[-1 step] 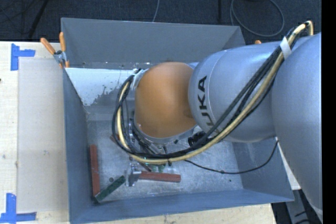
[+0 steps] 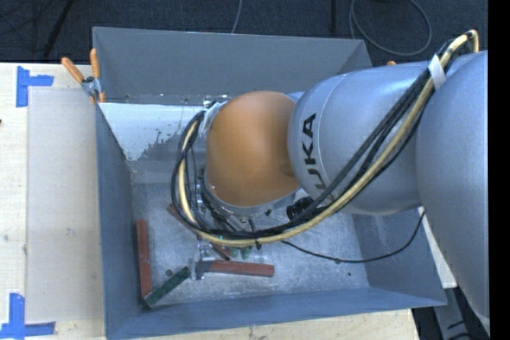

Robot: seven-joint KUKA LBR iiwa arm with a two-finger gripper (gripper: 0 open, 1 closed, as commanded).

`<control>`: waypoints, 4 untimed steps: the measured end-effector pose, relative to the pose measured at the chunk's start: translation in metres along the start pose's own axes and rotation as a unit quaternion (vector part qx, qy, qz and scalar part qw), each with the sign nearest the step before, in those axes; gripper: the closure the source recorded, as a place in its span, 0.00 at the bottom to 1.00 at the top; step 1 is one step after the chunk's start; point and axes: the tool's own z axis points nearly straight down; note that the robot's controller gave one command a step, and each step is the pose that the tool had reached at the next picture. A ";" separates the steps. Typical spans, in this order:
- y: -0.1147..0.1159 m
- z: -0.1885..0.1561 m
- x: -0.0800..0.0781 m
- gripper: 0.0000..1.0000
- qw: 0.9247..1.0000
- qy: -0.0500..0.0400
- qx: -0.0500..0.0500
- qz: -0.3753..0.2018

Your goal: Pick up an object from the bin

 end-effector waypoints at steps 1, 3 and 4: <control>0.001 0.092 -0.005 1.00 0.992 -0.001 0.001 -0.127; 0.003 0.094 -0.009 0.00 0.992 -0.013 -0.003 -0.124; -0.076 0.096 -0.003 1.00 0.996 -0.010 -0.003 -0.084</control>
Offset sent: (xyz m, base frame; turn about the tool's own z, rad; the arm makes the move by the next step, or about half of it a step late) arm 0.0000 0.0000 0.0000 0.0000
